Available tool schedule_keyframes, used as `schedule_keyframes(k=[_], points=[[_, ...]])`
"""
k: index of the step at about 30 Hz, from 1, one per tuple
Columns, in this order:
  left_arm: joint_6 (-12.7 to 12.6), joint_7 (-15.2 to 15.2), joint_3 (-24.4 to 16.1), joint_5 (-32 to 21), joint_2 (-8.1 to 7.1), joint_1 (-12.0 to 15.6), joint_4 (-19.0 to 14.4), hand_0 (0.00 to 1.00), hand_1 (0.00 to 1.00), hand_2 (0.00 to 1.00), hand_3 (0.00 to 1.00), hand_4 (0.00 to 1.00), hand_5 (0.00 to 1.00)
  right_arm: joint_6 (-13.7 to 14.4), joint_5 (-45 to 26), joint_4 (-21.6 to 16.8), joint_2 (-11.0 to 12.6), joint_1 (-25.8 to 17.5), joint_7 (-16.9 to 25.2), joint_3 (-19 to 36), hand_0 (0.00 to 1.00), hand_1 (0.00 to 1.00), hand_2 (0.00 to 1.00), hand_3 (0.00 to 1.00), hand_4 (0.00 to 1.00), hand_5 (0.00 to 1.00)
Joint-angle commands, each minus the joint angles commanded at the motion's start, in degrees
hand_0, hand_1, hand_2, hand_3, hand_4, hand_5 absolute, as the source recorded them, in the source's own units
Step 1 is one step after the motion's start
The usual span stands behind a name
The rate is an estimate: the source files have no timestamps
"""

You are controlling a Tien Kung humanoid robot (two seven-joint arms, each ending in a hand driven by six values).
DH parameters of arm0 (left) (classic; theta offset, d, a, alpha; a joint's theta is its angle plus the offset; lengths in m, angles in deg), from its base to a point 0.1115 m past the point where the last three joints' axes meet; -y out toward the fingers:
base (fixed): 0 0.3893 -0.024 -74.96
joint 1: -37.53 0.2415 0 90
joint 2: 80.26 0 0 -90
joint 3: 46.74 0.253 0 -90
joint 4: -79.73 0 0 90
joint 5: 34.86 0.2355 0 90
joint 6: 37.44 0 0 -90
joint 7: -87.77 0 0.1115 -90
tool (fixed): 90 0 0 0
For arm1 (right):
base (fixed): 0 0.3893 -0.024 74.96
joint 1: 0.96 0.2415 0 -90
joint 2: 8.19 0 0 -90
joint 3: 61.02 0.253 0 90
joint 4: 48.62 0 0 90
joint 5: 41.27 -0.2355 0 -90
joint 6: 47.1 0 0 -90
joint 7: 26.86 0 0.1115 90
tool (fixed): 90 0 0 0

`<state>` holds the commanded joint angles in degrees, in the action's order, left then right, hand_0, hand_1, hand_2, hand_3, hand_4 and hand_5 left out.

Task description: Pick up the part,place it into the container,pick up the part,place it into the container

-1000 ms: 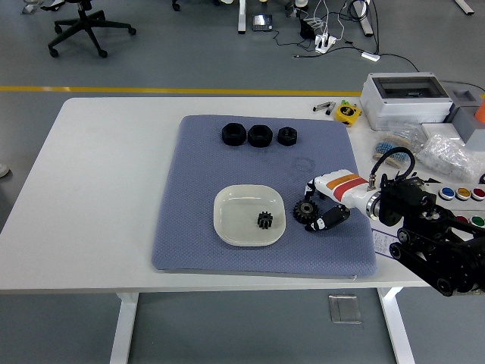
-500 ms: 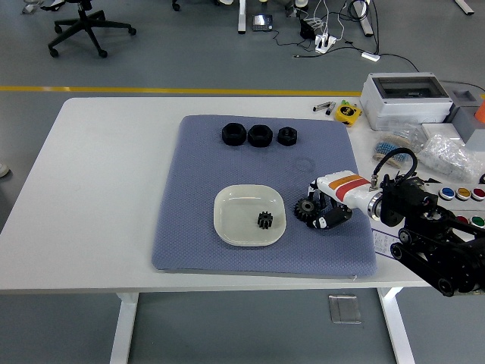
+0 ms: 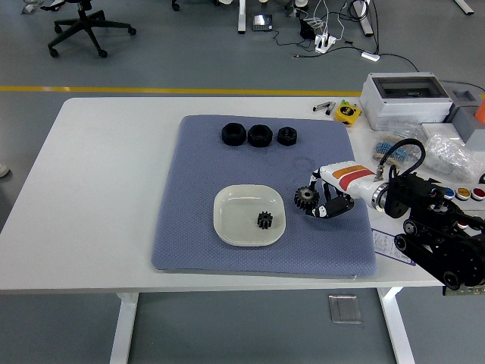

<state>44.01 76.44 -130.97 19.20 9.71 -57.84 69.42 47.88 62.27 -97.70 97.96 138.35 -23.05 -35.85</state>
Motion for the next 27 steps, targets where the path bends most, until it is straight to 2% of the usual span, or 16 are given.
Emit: schedule_keyframes(k=[8, 12, 13, 14, 19, 20, 25, 26, 27], points=[[0.0, 0.0, -0.1, -0.1, -0.03, 0.2, 0.0, 0.895, 0.892, 0.897, 0.642, 0.563, 0.686, 0.4, 0.7, -4.2, 0.2, 0.0, -0.7, 1.6, 0.082, 0.174, 0.298, 0.344, 0.646, 0.41], [0.0, 0.1, 0.0, -0.4, -0.03, 0.4, 0.0, 0.895, 0.892, 0.897, 0.642, 0.563, 0.686, 1.2, 1.2, -7.3, -0.7, 0.4, -1.4, 1.4, 0.082, 0.174, 0.298, 0.344, 0.646, 0.41], [0.0, 0.1, 0.1, -0.4, -0.03, 0.5, 0.0, 0.895, 0.892, 0.897, 0.642, 0.563, 0.686, 1.4, 1.1, -7.7, -1.2, 0.6, -1.5, 1.0, 0.082, 0.174, 0.298, 0.344, 0.646, 0.41], [0.0, 0.0, 0.2, -0.5, -0.03, 0.5, 0.0, 0.895, 0.892, 0.897, 0.642, 0.563, 0.686, 1.6, 1.0, -7.8, -1.9, 1.0, -1.6, 0.5, 0.084, 0.175, 0.307, 0.354, 0.688, 0.371], [0.0, -0.1, 0.3, -0.3, 0.02, 0.5, 0.0, 0.895, 0.892, 0.897, 0.642, 0.563, 0.686, 2.2, 1.4, -5.5, -6.6, 3.5, -3.1, -2.2, 0.084, 0.175, 0.307, 0.354, 0.688, 0.371], [0.0, -0.1, 0.4, -0.3, 0.02, 0.5, 0.0, 0.895, 0.89, 0.897, 0.641, 0.563, 0.686, 2.1, 1.6, -4.9, -7.4, 3.8, -3.4, -2.5, 0.088, 0.195, 0.36, 0.396, 0.797, 0.392], [0.0, 0.2, 0.7, -0.5, -0.18, 0.6, 0.0, 0.895, 0.89, 0.897, 0.641, 0.563, 0.686, 1.8, 4.0, -3.4, -10.3, 4.4, -6.2, -3.0, 0.088, 0.195, 0.36, 0.396, 0.797, 0.392], [0.0, 0.2, 0.7, -0.5, -0.19, 0.5, 0.0, 0.895, 0.891, 0.896, 0.641, 0.563, 0.685, 1.7, 4.3, -3.5, -10.7, 4.5, -6.5, -3.2, 0.233, 0.398, 0.591, 0.763, 0.998, 0.669], [0.0, 0.1, 0.7, -0.4, -0.21, 0.5, 0.0, 0.895, 0.891, 0.896, 0.641, 0.563, 0.685, 1.3, 4.7, -3.6, -11.0, 4.6, -6.8, -3.3, 0.233, 0.398, 0.591, 0.763, 0.998, 0.669]])
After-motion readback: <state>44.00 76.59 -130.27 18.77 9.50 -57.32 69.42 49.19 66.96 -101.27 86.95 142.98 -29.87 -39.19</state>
